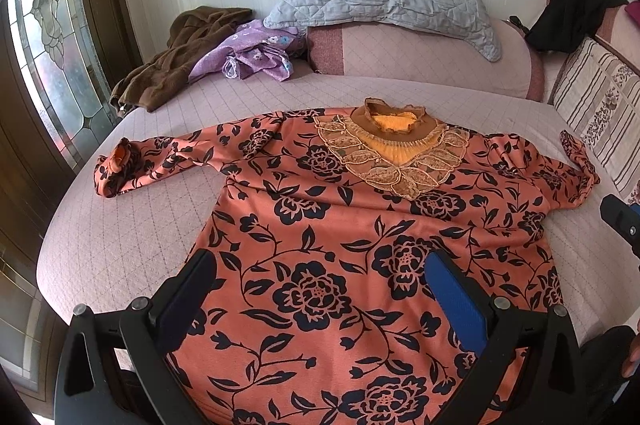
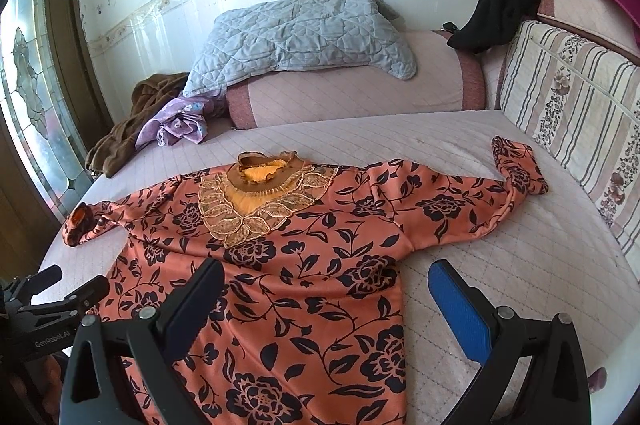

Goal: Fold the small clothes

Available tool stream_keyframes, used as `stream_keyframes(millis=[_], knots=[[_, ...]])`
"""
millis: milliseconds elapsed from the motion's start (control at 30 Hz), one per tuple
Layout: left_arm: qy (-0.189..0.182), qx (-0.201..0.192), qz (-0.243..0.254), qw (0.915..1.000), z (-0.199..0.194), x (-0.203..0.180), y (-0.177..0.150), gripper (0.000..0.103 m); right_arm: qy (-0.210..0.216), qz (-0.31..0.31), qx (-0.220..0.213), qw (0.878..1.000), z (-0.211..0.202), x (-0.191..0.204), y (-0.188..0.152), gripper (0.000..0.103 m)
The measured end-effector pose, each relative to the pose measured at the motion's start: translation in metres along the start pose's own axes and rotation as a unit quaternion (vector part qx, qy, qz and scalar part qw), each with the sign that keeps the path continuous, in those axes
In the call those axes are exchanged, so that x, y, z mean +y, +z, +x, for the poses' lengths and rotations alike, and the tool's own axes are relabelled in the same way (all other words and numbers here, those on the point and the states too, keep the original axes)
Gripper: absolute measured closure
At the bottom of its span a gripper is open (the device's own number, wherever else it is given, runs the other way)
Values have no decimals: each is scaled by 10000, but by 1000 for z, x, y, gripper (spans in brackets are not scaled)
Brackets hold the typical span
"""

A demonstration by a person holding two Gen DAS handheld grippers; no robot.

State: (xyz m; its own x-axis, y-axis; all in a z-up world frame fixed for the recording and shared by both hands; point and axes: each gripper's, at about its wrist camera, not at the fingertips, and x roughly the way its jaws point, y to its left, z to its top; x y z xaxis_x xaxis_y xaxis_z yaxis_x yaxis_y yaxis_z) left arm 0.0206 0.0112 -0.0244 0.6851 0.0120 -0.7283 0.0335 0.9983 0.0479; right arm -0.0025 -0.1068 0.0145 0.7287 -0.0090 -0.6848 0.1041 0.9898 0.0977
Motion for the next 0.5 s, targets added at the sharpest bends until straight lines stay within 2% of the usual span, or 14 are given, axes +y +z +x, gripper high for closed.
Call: stream_keyframes(millis=[500], knots=[[9, -15, -9, 10000, -1, 0, 2, 0, 8, -32, -16, 10000, -1, 2, 3, 0]])
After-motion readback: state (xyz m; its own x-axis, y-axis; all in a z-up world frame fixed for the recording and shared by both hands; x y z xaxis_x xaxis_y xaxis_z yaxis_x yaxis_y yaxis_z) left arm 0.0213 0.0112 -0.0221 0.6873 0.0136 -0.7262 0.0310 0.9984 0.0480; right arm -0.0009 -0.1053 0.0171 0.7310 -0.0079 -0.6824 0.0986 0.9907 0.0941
